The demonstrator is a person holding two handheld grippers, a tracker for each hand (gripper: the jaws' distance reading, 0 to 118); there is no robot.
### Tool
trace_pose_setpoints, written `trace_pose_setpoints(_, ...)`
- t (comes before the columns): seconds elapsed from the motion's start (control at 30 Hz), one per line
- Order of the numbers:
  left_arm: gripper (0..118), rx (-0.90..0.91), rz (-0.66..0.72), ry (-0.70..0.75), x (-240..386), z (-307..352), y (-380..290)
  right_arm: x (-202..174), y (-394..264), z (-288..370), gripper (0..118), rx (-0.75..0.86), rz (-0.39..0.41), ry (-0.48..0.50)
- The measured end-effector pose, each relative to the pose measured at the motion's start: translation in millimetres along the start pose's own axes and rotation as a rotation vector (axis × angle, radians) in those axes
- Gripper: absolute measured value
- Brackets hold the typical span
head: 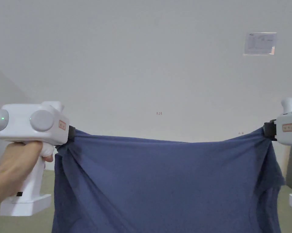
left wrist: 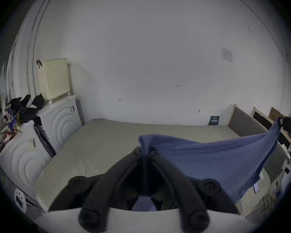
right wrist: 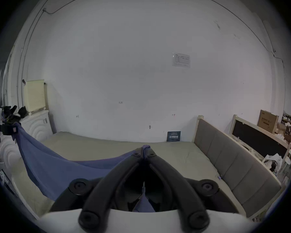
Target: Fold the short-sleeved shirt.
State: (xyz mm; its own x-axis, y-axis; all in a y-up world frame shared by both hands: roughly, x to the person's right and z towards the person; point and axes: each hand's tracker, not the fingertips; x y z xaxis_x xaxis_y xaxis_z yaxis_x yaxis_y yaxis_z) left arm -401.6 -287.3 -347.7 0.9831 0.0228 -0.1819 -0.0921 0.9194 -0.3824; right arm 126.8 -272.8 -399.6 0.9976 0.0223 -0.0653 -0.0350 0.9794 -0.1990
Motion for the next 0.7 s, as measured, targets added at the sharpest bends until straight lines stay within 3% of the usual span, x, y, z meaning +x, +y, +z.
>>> trace_pose_setpoints(0.33,5,0.04,-0.049,0.093,25,-79,59,-8,60,-93,0,0.031,0.0,-0.048)
trace_pose_setpoints(0.7,5,0.058,-0.029,0.145,34,-165,60,-18,55,-172,0,0.02,-0.016,-0.091)
